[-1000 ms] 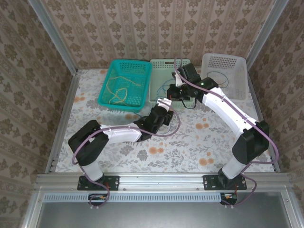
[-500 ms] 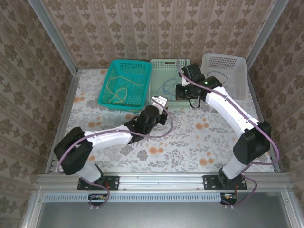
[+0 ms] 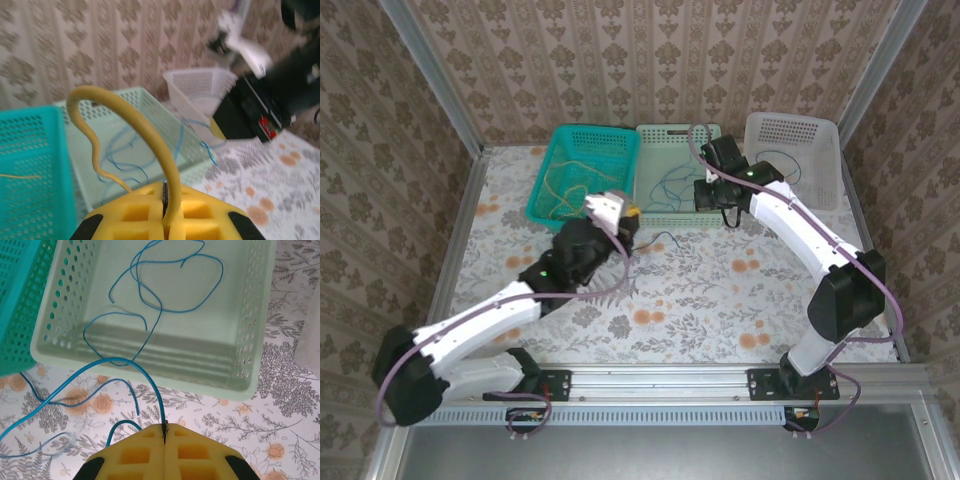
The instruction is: Untangle the cables
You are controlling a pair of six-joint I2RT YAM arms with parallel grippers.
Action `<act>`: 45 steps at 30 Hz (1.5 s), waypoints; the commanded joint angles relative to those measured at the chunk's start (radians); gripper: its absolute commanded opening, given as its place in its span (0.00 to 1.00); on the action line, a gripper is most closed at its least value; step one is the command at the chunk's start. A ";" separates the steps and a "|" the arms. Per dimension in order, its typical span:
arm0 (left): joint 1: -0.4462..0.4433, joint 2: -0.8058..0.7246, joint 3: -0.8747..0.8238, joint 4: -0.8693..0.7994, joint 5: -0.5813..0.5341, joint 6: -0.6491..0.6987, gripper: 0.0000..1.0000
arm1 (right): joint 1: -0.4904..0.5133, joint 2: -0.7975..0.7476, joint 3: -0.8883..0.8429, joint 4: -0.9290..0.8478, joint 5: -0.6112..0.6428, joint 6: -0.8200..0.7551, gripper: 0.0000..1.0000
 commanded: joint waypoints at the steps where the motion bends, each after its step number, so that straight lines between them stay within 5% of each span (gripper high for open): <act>1: 0.063 -0.136 0.041 -0.087 0.060 -0.022 0.00 | -0.055 0.000 -0.003 0.110 -0.033 0.087 0.00; 9: 0.208 -0.382 0.105 -0.313 0.059 0.002 0.00 | -0.140 -0.023 0.023 0.214 -0.052 0.194 0.00; 17: 0.346 -0.417 0.199 -0.436 0.042 0.076 0.00 | -0.179 -0.044 0.030 0.266 -0.039 0.237 0.00; 27: 0.624 -0.242 0.374 -0.471 0.252 0.038 0.00 | -0.252 -0.074 -0.008 0.359 -0.075 0.345 0.00; 31: 0.742 -0.137 0.438 -0.440 0.418 -0.025 0.00 | -0.275 -0.086 -0.003 0.379 -0.145 0.358 0.00; 45: 0.817 0.197 0.527 -0.213 0.767 -0.168 0.00 | -0.271 -0.150 0.006 0.374 -0.275 0.347 0.00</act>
